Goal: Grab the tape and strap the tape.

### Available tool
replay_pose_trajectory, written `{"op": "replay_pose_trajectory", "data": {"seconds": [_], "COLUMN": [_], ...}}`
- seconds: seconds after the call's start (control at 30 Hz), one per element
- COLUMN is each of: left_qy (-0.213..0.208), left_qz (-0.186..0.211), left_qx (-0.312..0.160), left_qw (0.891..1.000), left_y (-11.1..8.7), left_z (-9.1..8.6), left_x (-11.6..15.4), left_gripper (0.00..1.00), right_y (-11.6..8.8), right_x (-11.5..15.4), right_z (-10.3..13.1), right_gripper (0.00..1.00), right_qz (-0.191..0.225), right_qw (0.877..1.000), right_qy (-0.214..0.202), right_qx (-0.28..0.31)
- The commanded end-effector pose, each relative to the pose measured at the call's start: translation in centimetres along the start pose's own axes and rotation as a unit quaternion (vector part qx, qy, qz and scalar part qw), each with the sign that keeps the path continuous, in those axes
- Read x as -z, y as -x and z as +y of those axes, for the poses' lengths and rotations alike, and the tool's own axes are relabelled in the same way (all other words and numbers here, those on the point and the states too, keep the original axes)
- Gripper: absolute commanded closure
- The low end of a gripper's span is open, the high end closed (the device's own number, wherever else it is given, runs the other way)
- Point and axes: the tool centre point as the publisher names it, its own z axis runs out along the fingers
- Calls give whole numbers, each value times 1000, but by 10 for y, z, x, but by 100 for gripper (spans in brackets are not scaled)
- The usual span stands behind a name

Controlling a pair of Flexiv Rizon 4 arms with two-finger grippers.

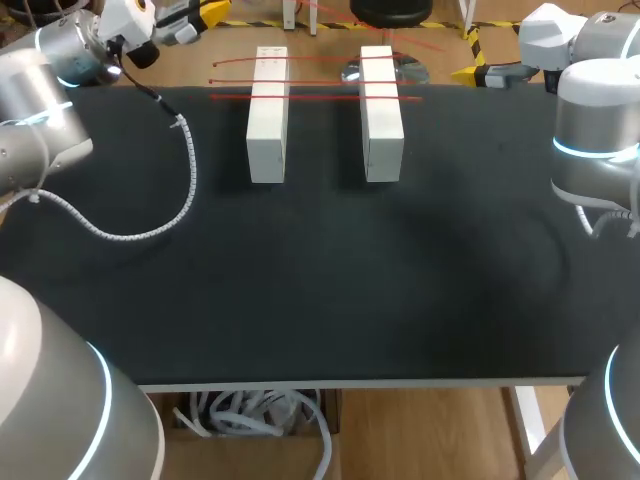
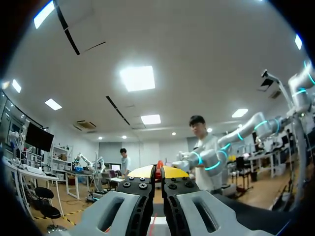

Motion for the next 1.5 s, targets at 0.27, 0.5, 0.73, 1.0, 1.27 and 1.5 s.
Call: {"op": "replay_pose_trajectory", "data": {"seconds": [0.27, 0.5, 0.73, 1.0, 1.27, 1.5], "left_qy": [-9, -14, -14, -7, -7, -7], "left_qz": [23, 29, 37, 29, 25, 25], "left_qx": [-26, -32, -37, -46, -46, -46], "left_qw": [999, 999, 999, 999, 999, 999], "left_y": [-9, -10, -12, -14, -14, -14], "left_z": [-9, -15, -16, -14, -14, -14], "left_x": [-11, -18, -23, -26, -26, -26], "left_gripper": [100, 100, 100, 100, 100, 100], "right_y": [0, 0, 0, 0, 0, 0], "right_x": [0, 0, 0, 0, 0, 0], "right_z": [0, 0, 0, 0, 0, 0], "right_gripper": [0, 0, 0, 0, 0, 0], "right_qz": [0, 0, 0, 0, 0, 0], "right_qw": [1000, 1000, 1000, 1000, 1000, 1000], "right_qy": [1, 1, 1, 1, 1, 1], "right_qx": [0, 0, 0, 0, 0, 0]}}
